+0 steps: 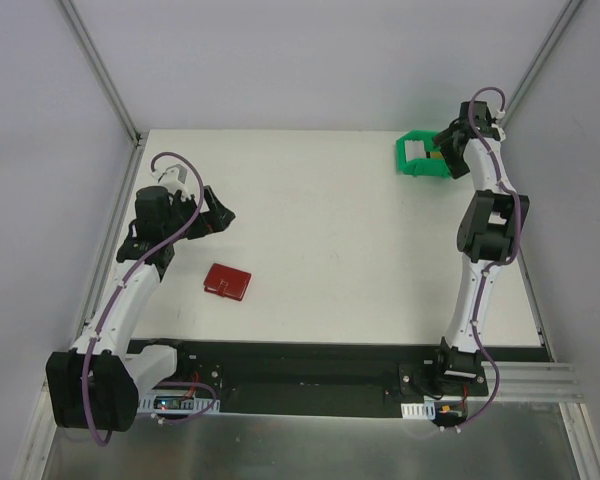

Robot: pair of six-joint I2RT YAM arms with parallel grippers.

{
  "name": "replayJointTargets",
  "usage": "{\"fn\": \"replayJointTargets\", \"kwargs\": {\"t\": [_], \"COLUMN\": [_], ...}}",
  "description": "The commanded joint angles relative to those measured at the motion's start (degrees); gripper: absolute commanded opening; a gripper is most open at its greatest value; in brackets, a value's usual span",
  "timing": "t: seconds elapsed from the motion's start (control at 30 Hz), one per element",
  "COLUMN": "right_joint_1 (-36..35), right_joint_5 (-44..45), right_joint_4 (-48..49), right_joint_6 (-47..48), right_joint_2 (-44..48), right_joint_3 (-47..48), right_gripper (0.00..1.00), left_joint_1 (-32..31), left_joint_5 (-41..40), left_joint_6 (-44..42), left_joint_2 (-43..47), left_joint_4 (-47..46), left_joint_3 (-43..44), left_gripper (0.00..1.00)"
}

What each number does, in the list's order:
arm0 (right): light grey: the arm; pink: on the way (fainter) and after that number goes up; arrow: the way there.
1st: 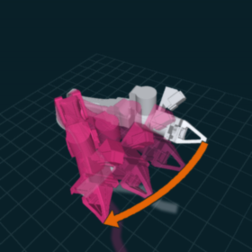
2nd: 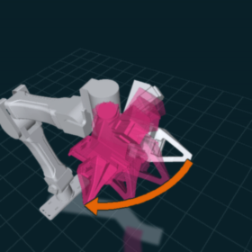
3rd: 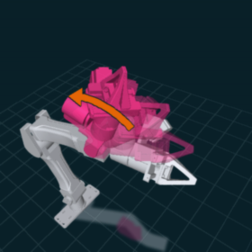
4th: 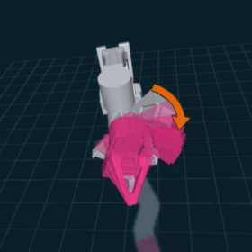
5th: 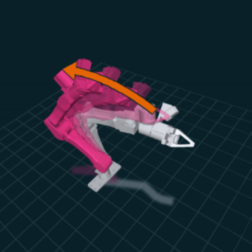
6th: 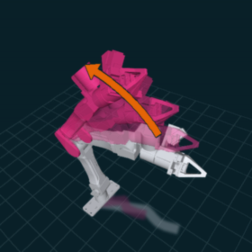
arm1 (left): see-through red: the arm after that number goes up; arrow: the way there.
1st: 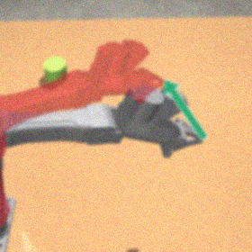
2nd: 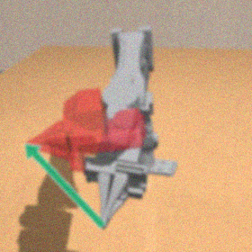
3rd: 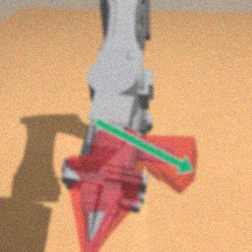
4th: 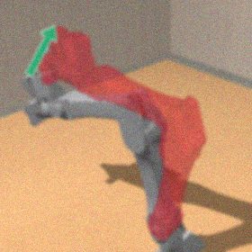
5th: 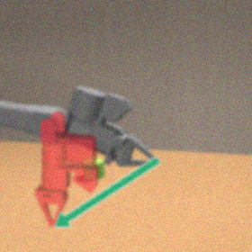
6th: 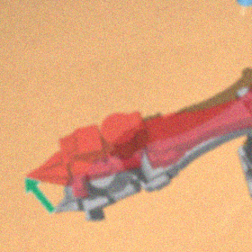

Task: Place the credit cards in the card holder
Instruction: Move the storage box to the center of the board.

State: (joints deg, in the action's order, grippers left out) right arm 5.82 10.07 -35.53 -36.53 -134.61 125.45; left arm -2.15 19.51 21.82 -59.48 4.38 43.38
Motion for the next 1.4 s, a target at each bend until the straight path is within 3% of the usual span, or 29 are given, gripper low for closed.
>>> {"fn": "replayJointTargets", "kwargs": {"t": [0.0, 0.2, 0.63, 0.93, 1.37], "right_joint_1": [0.4, 0.6, 0.6, 0.5, -2.0], "right_joint_5": [-0.6, -1.0, -2.9, -3.8, -3.5], "right_joint_4": [2.5, 4.2, 6.2, 9.0, 12.1], "right_joint_6": [-4.4, -6.1, -8.3, -8.0, -7.6], "right_joint_2": [0.4, -2.2, -3.4, 0.0, 8.2], "right_joint_3": [0.3, 1.4, -0.2, -5.9, -17.9], "right_gripper": [0.85, 0.75, 0.66, 0.56, 0.52], "left_joint_1": [0.2, 0.2, 0.2, 0.2, 0.2], "left_joint_5": [1.1, 0.5, 0.3, 0.3, 0.9], "left_joint_6": [-1.3, -1.6, -1.9, -1.8, -1.5], "left_joint_2": [-1.1, -1.3, -2.1, -2.5, -1.1], "left_joint_4": [0.6, 1.3, 1.9, 1.9, 1.9], "left_joint_3": [2.7, 3.0, 3.3, 3.6, 3.0], "left_gripper": [0.99, 0.99, 0.99, 0.99, 0.99]}}
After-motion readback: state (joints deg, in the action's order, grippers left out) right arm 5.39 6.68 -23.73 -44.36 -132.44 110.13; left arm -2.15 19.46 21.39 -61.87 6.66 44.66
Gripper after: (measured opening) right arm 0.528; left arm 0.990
